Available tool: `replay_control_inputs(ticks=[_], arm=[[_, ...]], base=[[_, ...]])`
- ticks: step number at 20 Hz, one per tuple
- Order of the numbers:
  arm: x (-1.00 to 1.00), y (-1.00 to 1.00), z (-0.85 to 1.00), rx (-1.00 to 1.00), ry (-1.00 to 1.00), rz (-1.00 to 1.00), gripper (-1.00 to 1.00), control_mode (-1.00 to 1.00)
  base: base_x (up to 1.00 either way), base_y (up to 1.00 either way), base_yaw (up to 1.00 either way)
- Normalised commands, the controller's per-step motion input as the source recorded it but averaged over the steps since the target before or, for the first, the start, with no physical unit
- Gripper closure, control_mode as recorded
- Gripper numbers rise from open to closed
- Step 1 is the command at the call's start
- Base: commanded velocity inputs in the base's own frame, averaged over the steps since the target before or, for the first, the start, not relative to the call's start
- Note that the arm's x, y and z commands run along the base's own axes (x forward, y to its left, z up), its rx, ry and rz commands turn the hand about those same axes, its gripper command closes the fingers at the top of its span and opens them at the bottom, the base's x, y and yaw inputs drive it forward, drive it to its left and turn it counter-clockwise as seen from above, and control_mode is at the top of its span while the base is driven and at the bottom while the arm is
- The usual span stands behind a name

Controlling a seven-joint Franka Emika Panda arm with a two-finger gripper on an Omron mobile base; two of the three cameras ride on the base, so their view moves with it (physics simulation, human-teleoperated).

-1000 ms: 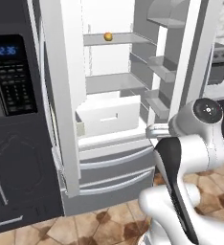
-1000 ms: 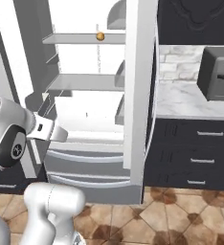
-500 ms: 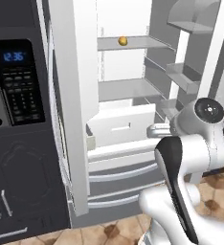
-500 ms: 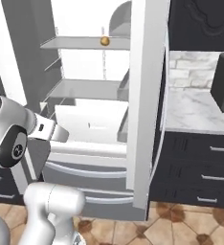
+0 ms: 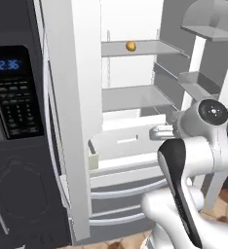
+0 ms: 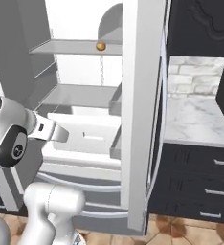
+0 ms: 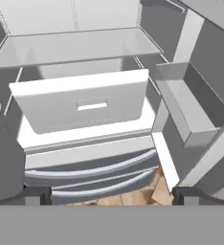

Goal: Place the cold items (mango and lime) from the fridge in one tupperware on the dining counter. Place the warm items (hot dog and kebab skewer) in the stove area in another tupperware.

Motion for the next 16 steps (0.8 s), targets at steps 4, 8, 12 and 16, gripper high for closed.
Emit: replay_control_inputs(ticks=[4, 8, 12, 16], arm=[[0.0, 0.0, 0.0, 0.0, 0.0, 0.0, -1.0, 1.0], [0.0, 0.0, 0.0, 0.0, 0.0, 0.0, -1.0, 1.0], [0.0, 0.0, 0.0, 0.0, 0.0, 0.0, -1.0, 1.0], [0.0, 0.0, 0.0, 0.0, 0.0, 0.0, -1.0, 1.0]], base=[[0.62, -0.06, 0.0], [0.61, -0.15, 0.0], [0.59, -0.15, 0.0], [0.6, -0.13, 0.0]])
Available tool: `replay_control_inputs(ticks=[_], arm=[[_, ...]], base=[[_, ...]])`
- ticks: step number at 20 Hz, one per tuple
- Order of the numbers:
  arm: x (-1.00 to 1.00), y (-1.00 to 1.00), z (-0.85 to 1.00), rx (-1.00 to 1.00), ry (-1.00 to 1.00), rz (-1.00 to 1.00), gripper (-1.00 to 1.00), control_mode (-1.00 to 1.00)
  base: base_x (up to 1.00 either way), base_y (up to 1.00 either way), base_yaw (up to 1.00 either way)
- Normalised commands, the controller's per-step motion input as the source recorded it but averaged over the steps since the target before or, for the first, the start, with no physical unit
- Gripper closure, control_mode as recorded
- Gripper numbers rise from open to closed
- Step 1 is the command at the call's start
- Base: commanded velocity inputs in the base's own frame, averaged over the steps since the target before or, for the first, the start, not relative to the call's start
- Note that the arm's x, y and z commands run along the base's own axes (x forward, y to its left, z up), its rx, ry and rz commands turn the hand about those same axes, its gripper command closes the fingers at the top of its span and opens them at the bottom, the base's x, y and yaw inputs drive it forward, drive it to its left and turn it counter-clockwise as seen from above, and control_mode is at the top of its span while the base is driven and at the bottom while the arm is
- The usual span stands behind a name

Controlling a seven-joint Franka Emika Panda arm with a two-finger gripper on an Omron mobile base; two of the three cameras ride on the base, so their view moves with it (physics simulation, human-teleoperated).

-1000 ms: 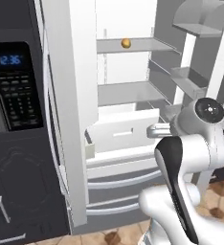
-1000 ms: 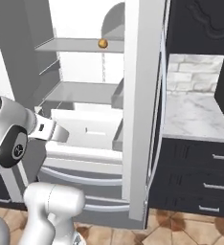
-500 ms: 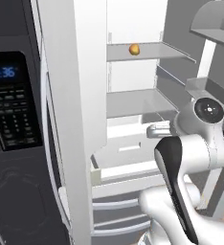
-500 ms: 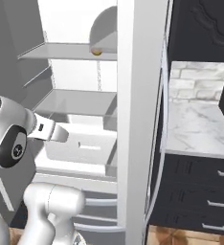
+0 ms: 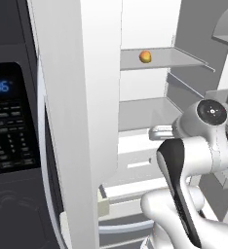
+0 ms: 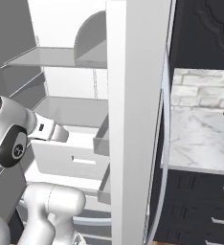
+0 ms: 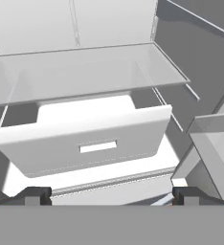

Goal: Place the cold items (mango and lime) from the fridge in one tupperware on the dining counter. Place the warm items (hot dog and kebab skewer) in the stove area in another tupperware.

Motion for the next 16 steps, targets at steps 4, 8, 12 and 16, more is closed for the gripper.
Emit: replay_control_inputs(ticks=[4, 8, 12, 16], arm=[[0.0, 0.0, 0.0, 0.0, 0.0, 0.0, -1.0, 1.0], [0.0, 0.0, 0.0, 0.0, 0.0, 0.0, -1.0, 1.0], [0.02, 0.0, 0.01, 0.02, 0.0, 0.0, -1.0, -1.0], [0.19, 0.0, 0.2, 0.02, -0.1, 0.0, -1.0, -1.0]], base=[[0.59, -0.06, 0.0], [0.21, 0.0, 0.03], [0.01, 0.0, 0.0], [0.0, 0.0, 0.0]])
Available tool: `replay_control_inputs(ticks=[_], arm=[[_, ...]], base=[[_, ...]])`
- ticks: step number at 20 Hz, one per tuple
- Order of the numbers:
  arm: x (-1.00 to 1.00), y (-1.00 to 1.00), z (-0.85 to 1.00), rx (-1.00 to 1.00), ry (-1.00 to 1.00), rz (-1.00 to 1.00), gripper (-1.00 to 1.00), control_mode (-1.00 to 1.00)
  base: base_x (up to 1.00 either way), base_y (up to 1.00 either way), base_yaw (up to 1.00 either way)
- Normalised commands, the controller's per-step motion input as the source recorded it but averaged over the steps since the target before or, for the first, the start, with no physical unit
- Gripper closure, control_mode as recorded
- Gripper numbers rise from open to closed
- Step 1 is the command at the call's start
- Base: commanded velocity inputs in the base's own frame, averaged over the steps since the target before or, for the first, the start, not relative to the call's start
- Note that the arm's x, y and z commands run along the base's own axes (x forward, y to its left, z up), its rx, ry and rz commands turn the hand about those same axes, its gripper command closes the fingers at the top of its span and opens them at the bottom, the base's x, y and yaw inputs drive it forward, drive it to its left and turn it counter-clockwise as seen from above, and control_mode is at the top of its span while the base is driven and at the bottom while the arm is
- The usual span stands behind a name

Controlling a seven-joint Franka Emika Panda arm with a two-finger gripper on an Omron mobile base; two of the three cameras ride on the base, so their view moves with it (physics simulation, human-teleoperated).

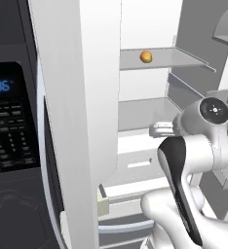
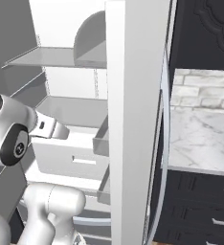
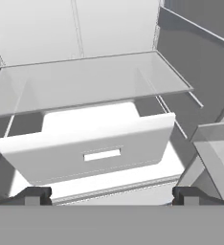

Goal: Place the cold items (mango and lime) from the fridge in one tupperware on the dining counter. Place the warm items (hot dog and kebab skewer) in the stove area in another tupperware.

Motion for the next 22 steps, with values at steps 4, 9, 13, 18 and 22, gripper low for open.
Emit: replay_control_inputs(ticks=[4, 9, 13, 18, 22], arm=[[0.4, 0.0, 0.59, 0.0, -0.41, 0.0, -1.0, -1.0], [0.83, -0.06, 0.65, 0.02, -0.14, 0.01, -1.0, -1.0], [0.98, -0.01, 0.68, 0.09, 0.23, 0.15, -1.0, -1.0], [0.55, -0.04, 0.83, 0.0, 0.44, 0.04, -1.0, -1.0], [0.6, -0.08, 0.59, 0.0, 0.5, 0.0, -1.0, -1.0]], base=[[0.0, 0.0, 0.0], [0.0, 0.0, 0.0], [0.0, 0.0, 0.0], [0.0, 0.0, 0.0], [0.0, 0.0, 0.0]])
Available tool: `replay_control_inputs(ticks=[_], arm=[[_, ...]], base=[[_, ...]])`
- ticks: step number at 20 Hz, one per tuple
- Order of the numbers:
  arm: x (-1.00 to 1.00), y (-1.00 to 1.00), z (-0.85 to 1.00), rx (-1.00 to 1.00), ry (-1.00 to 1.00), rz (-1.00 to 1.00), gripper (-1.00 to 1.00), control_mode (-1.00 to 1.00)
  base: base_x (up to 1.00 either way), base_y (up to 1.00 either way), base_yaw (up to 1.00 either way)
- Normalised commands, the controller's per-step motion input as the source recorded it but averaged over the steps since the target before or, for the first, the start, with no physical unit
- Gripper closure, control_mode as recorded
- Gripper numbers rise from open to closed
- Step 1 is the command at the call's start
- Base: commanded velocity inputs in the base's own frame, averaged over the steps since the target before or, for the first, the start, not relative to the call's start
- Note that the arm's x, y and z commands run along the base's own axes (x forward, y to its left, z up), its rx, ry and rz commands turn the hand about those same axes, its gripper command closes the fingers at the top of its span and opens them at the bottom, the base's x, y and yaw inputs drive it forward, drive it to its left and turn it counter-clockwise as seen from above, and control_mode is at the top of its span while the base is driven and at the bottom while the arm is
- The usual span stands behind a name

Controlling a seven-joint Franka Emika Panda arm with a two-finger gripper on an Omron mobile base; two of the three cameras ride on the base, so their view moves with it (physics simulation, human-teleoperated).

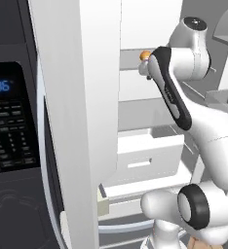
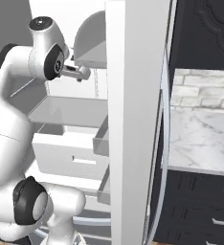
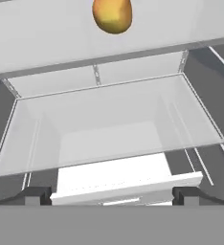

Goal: Place the cold items (mango and lime) from the fridge in one tupperware on the dining counter. Place the warm items (hot dog and kebab skewer) in the stove area in another tupperware.

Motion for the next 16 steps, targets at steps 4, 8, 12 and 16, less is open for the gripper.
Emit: replay_control_inputs(ticks=[4, 8, 12, 16], arm=[[0.71, -0.17, 0.02, 0.0, -0.02, 0.0, -1.0, -1.0], [0.53, -0.1, -0.25, -0.03, -0.43, 0.0, -1.0, -1.0], [0.31, 0.0, -0.42, -0.18, -0.83, 0.0, -1.0, -1.0], [0.35, 0.0, -0.47, -0.28, -0.39, 0.0, -1.0, -1.0]], base=[[0.0, 0.0, 0.0], [0.0, 0.0, 0.0], [0.0, 0.0, 0.0], [0.0, 0.0, 0.0]])
